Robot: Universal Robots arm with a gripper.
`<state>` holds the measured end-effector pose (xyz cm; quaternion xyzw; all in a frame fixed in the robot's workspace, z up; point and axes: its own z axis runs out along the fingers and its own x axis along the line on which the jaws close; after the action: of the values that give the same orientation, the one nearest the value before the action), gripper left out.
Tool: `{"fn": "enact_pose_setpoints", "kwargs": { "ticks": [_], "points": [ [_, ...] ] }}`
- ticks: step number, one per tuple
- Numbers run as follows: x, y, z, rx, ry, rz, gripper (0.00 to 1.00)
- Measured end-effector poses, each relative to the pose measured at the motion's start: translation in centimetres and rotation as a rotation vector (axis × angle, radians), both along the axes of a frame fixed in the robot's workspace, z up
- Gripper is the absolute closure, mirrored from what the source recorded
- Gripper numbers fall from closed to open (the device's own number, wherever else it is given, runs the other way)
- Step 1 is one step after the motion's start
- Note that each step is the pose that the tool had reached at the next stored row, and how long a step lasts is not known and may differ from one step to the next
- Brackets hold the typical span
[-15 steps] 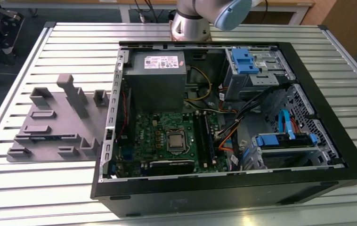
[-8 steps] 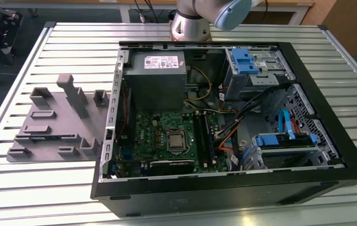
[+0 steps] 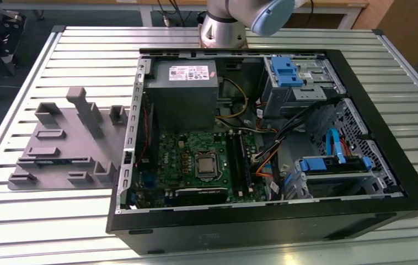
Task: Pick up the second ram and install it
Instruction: 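Pick up the second ram and move it above second insertion slot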
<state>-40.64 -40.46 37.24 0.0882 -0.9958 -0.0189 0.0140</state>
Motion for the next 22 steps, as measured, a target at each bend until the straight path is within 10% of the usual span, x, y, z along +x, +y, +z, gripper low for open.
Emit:
{"fn": "enact_pose_setpoints", "kwargs": {
  "ticks": [22],
  "points": [
    [-0.07,0.0,-0.01,0.0001,-0.0001,0.141,0.89]
  ]
}}
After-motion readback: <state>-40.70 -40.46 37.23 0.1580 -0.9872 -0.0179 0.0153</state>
